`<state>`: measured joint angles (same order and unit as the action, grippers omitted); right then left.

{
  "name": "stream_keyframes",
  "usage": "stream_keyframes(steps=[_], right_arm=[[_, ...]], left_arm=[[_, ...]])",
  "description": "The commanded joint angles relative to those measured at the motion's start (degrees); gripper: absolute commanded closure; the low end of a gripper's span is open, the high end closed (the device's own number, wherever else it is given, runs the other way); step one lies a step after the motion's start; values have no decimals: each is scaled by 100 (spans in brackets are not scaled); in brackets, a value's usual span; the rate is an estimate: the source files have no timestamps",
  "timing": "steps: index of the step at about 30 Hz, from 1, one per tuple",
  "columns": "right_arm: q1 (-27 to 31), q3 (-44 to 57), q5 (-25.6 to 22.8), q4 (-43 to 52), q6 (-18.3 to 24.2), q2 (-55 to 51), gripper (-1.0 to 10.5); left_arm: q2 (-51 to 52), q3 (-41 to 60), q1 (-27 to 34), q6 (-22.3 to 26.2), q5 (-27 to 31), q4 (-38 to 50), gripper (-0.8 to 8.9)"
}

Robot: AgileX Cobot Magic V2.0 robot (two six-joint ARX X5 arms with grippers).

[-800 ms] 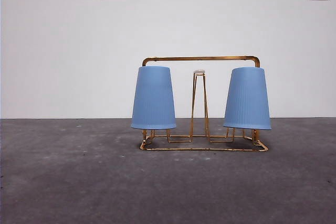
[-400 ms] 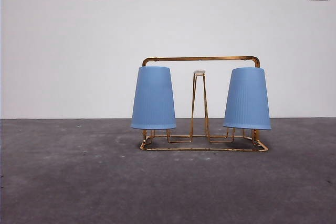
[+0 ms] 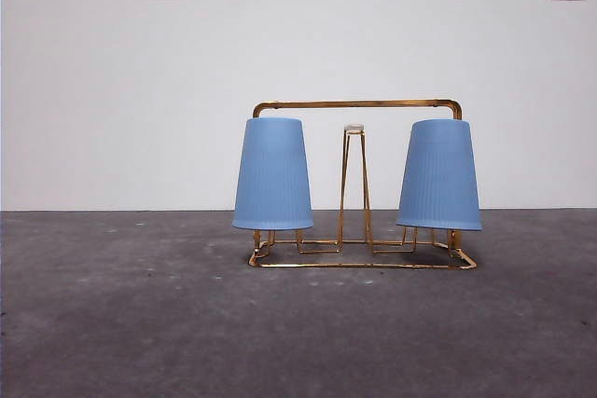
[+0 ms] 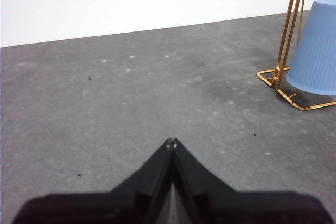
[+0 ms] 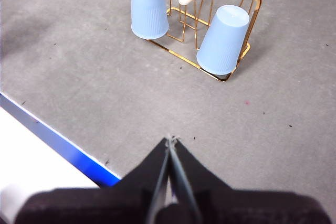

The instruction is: Pick up cup 1,put cup 1 in the cup rack,pick up cup 2,put cup 2 in the cup rack

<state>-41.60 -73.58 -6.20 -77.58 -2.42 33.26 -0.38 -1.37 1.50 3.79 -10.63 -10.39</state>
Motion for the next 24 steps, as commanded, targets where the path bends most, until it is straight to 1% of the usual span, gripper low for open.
stream_keyframes(steps=[1,11,13,15,16,18,21,24], right_arm=[[0,46,-26,-129,-59,-4,945],[0,46,-35,-129,-55,-4,945],[0,46,-170,-129,-52,-4,945],[68,46,-446,-127,28,-9,945],[157,46,-686,-127,179,-28,945],[435,57,-844,-39,223,-55,945],[1106,94,-671,516,411,-140,945],[1875,339,-208,1419,719,-350,945]], left_arm=[[-11,57,24,-57,13,61,817],[-44,57,24,-57,13,61,817],[-46,57,24,-57,13,61,817],[-46,57,24,-57,13,61,817],[-48,57,24,-57,13,61,817],[-50,57,24,-57,13,59,817],[-50,57,24,-57,13,61,817],[-55,57,24,-57,13,59,817]])
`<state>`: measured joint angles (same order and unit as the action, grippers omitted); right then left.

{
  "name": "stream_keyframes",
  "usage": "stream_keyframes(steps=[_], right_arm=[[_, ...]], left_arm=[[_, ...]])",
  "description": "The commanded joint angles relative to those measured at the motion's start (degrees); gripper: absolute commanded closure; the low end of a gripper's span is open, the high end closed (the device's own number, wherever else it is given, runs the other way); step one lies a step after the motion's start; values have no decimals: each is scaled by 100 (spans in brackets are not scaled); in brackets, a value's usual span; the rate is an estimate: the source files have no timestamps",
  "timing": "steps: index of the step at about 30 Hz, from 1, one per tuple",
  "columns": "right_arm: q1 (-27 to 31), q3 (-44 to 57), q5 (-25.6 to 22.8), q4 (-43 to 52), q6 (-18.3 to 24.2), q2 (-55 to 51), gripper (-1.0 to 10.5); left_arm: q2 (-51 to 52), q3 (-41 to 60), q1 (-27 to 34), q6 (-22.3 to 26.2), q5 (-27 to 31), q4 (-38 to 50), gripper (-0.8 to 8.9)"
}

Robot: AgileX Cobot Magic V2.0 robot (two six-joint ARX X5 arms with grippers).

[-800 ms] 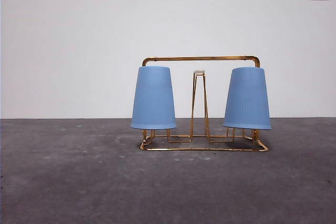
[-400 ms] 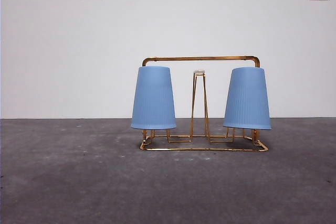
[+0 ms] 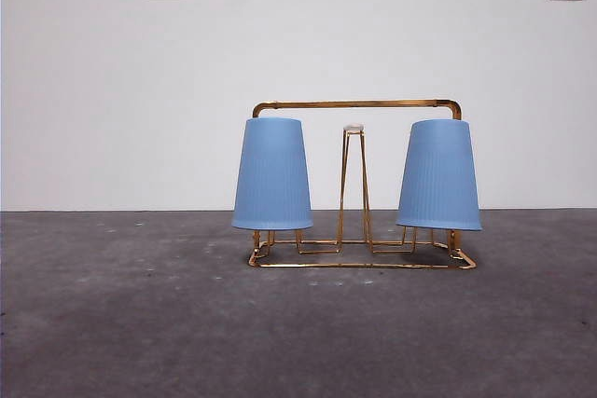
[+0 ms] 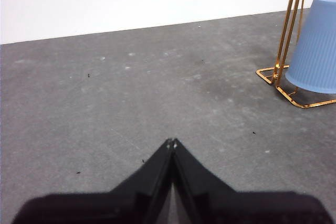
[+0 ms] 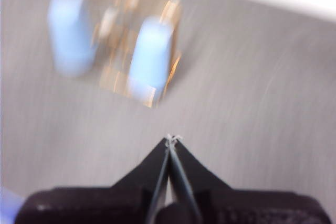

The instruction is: Pick up cup 1,put cup 1 in the cup rack,pick up cup 2,put cup 2 in the cup rack

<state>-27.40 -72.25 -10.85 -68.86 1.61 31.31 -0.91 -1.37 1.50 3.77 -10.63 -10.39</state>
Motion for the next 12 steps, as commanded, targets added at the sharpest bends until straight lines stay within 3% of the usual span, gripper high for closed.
stream_keyframes(steps=[1,8,12], right_arm=[[726,367,437,896,376,-262,945],[2124,2310,1521,3241,400,-1126,945],[2450,3648,1624,4363,332,-1615,945]], left_arm=[[-2,57,24,-55,13,61,817],[-2,57,24,-55,13,59,817],[-2,57,24,-55,13,59,817]])
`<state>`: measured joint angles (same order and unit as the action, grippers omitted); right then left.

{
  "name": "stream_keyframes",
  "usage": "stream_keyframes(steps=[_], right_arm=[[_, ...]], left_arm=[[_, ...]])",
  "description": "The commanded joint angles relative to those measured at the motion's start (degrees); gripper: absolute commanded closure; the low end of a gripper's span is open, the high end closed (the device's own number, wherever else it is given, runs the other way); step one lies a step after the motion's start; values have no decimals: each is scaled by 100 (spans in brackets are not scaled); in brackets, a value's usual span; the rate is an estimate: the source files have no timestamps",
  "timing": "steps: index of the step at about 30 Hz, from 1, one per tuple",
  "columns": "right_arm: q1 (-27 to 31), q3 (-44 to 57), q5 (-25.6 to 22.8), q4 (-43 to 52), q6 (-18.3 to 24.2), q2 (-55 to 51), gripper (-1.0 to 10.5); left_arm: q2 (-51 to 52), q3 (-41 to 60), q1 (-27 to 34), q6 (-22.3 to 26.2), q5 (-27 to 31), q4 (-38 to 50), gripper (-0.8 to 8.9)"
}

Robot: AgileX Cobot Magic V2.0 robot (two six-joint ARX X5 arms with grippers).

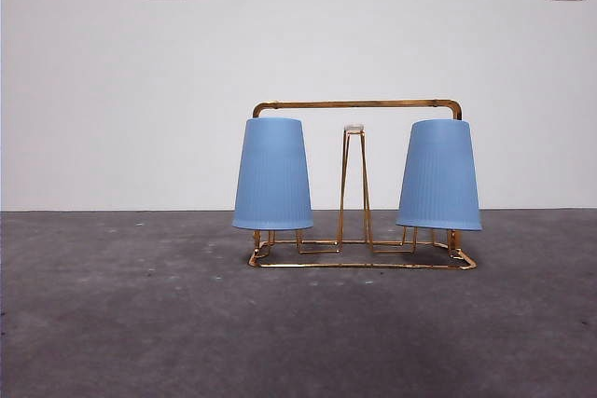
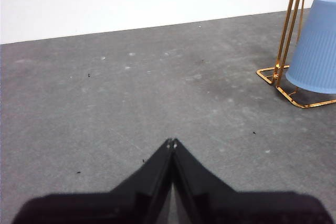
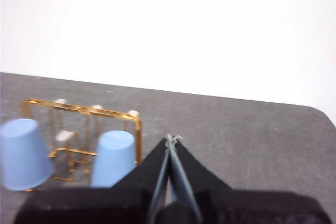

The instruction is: Pick up cup 1,put cup 1 in the cup rack,pick up cup 2,put cup 2 in the cup rack

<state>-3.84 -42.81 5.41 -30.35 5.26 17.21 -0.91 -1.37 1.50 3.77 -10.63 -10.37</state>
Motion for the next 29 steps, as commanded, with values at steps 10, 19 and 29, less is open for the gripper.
stream_keyframes(steps=[10,19,29], right_arm=[[166,3268,-448,2323,-378,-1215,945],[166,4129,-501,2439,-387,-1676,945],[164,4199,-699,1982,-417,-1676,945]], left_arm=[[-2,57,24,-55,13,57,817],[-2,57,24,-55,13,59,817],[-2,57,24,-55,13,57,817]])
